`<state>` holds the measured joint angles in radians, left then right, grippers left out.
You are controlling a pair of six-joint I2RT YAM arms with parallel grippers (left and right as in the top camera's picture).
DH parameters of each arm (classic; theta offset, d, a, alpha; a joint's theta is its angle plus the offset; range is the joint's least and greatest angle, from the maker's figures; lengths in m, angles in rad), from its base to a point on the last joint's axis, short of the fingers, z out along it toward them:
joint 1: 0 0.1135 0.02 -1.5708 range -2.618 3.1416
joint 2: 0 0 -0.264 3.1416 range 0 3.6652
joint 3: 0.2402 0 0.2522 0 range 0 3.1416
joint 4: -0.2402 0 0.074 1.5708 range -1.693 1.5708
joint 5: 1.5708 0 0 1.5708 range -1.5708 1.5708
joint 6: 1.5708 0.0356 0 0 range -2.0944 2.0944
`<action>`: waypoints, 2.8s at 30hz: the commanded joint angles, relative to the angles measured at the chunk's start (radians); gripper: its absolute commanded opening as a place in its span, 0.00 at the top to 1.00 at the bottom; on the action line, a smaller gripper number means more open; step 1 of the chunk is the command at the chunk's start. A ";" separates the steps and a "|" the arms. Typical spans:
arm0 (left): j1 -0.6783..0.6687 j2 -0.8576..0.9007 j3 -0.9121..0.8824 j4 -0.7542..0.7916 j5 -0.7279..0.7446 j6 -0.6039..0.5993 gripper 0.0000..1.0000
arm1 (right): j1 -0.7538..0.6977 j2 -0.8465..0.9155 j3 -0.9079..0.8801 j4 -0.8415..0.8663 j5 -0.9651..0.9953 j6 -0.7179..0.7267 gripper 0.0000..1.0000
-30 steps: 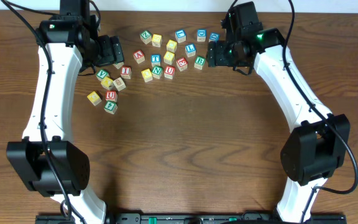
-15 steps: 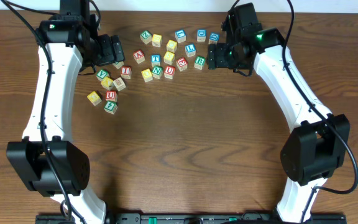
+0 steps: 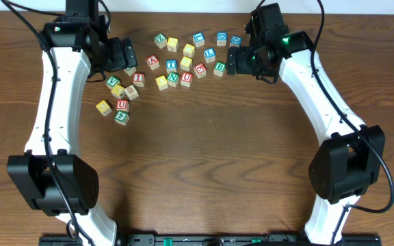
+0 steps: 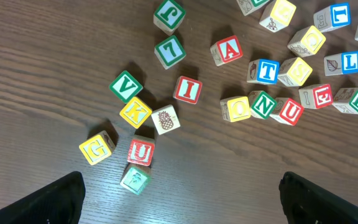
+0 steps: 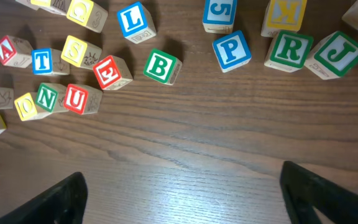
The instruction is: Spell out NEURIPS
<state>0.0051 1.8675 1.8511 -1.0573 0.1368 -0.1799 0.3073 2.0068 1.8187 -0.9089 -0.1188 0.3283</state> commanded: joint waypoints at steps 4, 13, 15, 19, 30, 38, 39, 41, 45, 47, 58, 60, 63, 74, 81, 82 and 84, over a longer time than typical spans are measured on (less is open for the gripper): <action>0.002 0.009 0.018 0.011 0.010 -0.008 0.01 | 0.008 0.008 0.018 0.000 0.004 0.008 0.01; -0.039 0.009 0.018 0.058 0.011 -0.083 0.01 | 0.006 0.008 0.018 0.000 0.023 0.008 0.01; -0.060 0.009 0.018 0.074 0.008 -0.104 0.01 | 0.006 0.008 0.018 -0.002 0.046 0.008 0.01; -0.104 0.015 0.018 0.095 -0.048 -0.168 0.02 | -0.005 0.008 0.018 -0.015 0.080 0.008 0.01; -0.183 0.094 0.018 0.136 -0.108 -0.226 0.04 | -0.059 0.008 0.018 -0.045 0.090 0.008 0.01; -0.226 0.135 0.018 0.152 -0.108 -0.226 0.04 | -0.080 0.008 0.018 -0.061 0.091 0.008 0.01; -0.229 0.139 0.018 0.151 -0.108 -0.226 0.04 | -0.080 0.008 0.018 -0.061 0.091 0.008 0.01; -0.234 0.146 0.018 0.151 -0.108 -0.226 0.04 | -0.081 0.008 0.018 -0.061 0.091 0.008 0.01; -0.238 0.151 0.018 0.151 -0.108 -0.226 0.04 | -0.081 0.008 0.018 -0.061 0.091 0.008 0.01; -0.238 0.151 0.018 0.151 -0.108 -0.226 0.04 | -0.081 0.008 0.018 -0.061 0.090 0.008 0.01; -0.238 0.151 0.018 0.149 -0.108 -0.225 0.04 | -0.076 0.008 0.018 -0.060 0.090 0.008 0.01; -0.238 0.151 0.018 0.146 -0.108 -0.225 0.04 | -0.076 0.008 0.018 -0.060 0.090 0.008 0.01; -0.238 0.151 0.018 0.143 -0.108 -0.226 0.04 | -0.077 0.008 0.018 -0.061 0.090 0.008 0.01; -0.238 0.151 0.016 0.144 -0.108 -0.226 0.05 | -0.077 0.008 0.018 -0.061 0.090 0.008 0.01; -0.238 0.153 0.015 0.145 -0.108 -0.226 0.05 | -0.077 0.008 0.018 -0.061 0.090 0.008 0.01; -0.238 0.153 0.015 0.146 -0.108 -0.226 0.05 | -0.077 0.008 0.018 -0.061 0.090 0.008 0.01; -0.238 0.153 0.015 0.150 -0.108 -0.226 0.05 | -0.076 0.008 0.018 -0.061 0.090 0.008 0.01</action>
<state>-0.2310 2.0022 1.8511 -0.9104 0.0456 -0.3965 0.2321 2.0068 1.8187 -0.9684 -0.0437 0.3298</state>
